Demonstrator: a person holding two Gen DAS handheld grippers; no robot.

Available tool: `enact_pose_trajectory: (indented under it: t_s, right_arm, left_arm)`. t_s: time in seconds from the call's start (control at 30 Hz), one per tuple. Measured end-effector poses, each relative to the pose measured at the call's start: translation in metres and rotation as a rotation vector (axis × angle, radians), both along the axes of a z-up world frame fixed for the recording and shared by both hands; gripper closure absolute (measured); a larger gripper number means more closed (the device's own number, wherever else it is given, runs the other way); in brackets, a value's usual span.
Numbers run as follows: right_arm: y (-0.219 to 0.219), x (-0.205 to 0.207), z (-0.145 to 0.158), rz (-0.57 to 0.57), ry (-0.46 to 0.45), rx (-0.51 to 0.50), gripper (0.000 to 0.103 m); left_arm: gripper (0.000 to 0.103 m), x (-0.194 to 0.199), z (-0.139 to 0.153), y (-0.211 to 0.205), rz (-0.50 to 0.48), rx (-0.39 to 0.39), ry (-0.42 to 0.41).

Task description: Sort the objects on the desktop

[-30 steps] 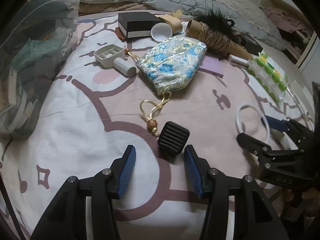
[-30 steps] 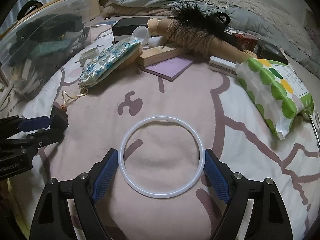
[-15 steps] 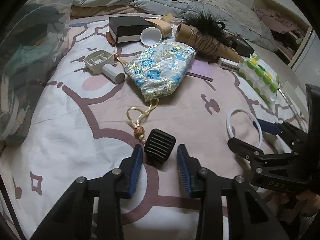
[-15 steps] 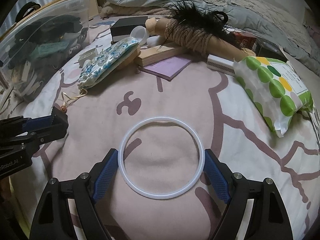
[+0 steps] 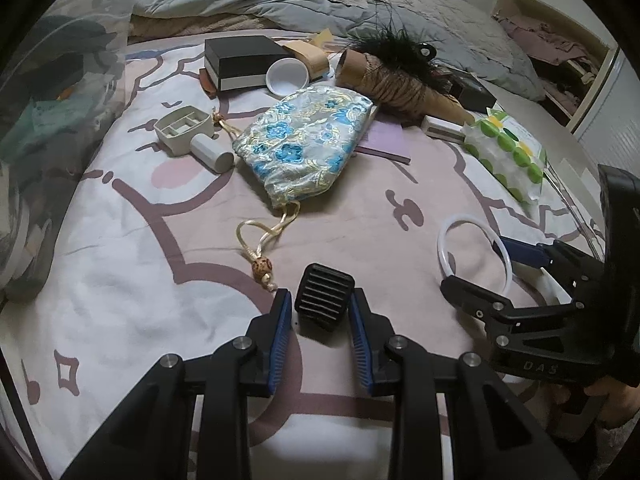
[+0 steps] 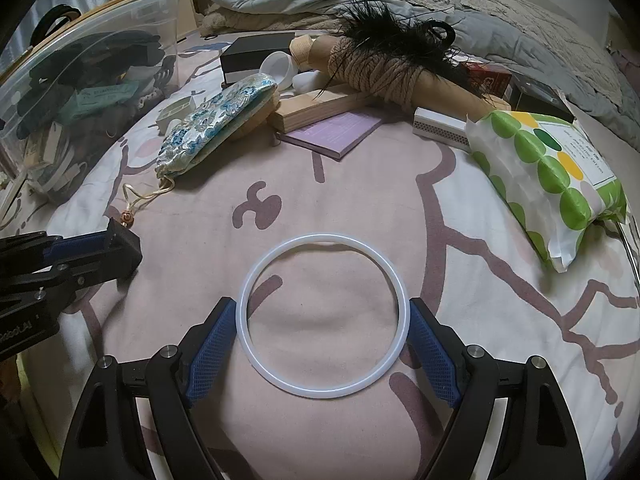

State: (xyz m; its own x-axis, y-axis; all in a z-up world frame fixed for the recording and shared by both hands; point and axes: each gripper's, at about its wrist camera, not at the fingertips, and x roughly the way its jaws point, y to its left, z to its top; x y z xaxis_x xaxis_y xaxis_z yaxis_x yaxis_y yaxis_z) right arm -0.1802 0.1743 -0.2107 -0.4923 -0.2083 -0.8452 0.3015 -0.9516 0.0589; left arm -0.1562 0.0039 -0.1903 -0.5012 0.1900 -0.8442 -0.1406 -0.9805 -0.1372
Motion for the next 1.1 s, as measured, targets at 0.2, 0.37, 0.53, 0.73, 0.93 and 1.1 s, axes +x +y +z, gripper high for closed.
enact_pose_trajectory:
  t_s: [0.2, 0.37, 0.53, 0.73, 0.93, 1.1]
  right_arm:
    - [0.0, 0.0, 0.0, 0.0, 0.0, 0.0, 0.018]
    - [0.0, 0.001, 0.001, -0.005, 0.002, -0.008, 0.018]
    - [0.004, 0.004, 0.006, -0.018, 0.023, -0.027, 0.019]
    - [0.009, 0.006, 0.012, -0.033, 0.037, -0.045, 0.019]
    - [0.016, 0.007, 0.018, -0.057, 0.057, -0.067, 0.019]
    - [0.024, 0.008, 0.025, -0.066, 0.079, -0.104, 0.019]
  left_arm:
    - [0.073, -0.004, -0.005, 0.009, -0.019, -0.068, 0.013]
    - [0.073, -0.004, -0.007, 0.011, -0.034, -0.068, 0.007]
    - [0.076, -0.001, -0.002, 0.008, -0.019, -0.045, 0.017]
    - [0.076, 0.001, 0.006, 0.004, -0.004, -0.023, 0.039]
    - [0.076, 0.003, 0.014, 0.002, 0.003, 0.011, 0.065]
    - [0.077, 0.004, 0.021, -0.001, 0.016, 0.035, 0.085]
